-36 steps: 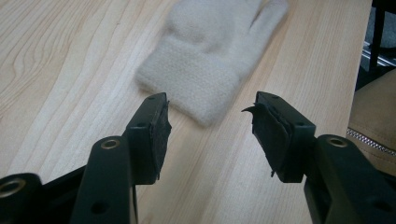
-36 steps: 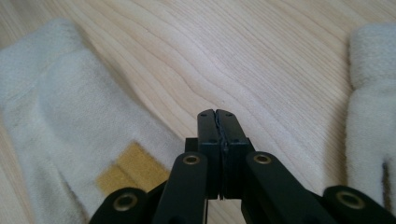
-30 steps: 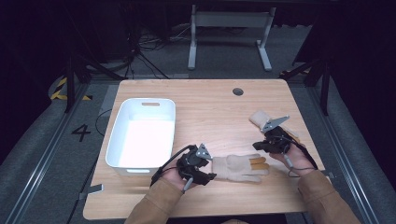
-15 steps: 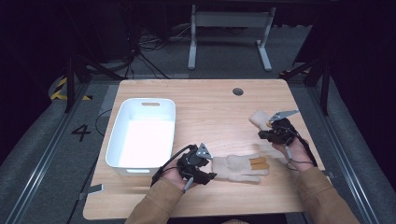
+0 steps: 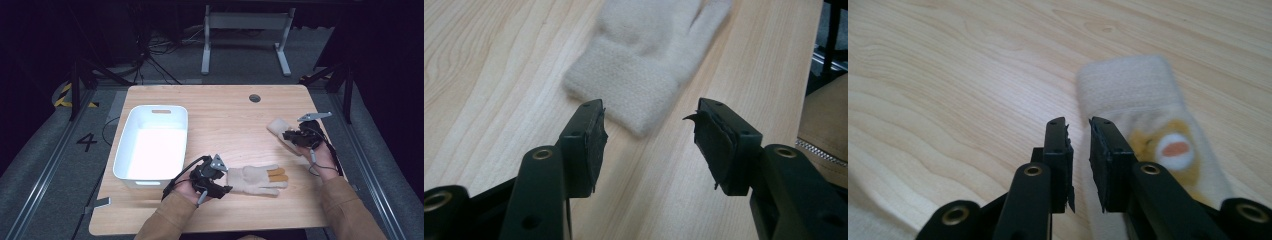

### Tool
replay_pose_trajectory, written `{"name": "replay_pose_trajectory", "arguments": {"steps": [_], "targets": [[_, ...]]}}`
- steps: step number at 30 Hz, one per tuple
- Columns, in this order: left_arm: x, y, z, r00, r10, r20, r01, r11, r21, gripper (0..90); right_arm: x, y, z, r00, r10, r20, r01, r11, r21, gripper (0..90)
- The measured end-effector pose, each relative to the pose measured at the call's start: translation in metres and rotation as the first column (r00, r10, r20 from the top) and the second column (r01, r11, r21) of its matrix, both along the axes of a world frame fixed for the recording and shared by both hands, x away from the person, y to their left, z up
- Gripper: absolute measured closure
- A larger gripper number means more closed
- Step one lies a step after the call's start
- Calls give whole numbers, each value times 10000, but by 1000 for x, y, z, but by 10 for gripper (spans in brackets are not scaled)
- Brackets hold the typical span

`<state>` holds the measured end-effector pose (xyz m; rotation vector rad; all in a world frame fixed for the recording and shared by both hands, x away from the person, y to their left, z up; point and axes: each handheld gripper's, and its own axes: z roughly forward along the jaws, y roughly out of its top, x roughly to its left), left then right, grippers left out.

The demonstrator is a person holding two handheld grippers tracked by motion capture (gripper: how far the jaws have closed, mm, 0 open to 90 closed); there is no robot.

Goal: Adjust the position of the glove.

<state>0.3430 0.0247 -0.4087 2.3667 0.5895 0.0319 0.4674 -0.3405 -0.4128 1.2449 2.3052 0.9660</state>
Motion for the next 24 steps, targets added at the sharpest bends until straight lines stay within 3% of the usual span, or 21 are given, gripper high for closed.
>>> {"name": "replay_pose_trajectory", "arguments": {"steps": [6, 10, 16, 24], "targets": [[0, 1, 1, 9999, 91, 51, -91, 10000, -17, 465, 5, -11, -1, 9984, -429, 378, 434, 9990, -120, 697], [1, 2, 1, 10000, 84, 26, -83, 9999, -73, 464, 8, -20, 0, 9972, -584, 462, 572, 9980, 278, 658], [2, 6, 2, 9996, 264, -16, -264, 9994, -225, 464, 12, -32, -6, 9941, -1054, 269, 1045, 9939, 344, 610], [3, 7, 2, 9995, 283, -127, -285, 9995, -158, 461, 18, -34, -17, 9917, -1281, -62, 1282, 9917, 30, 589]]}}
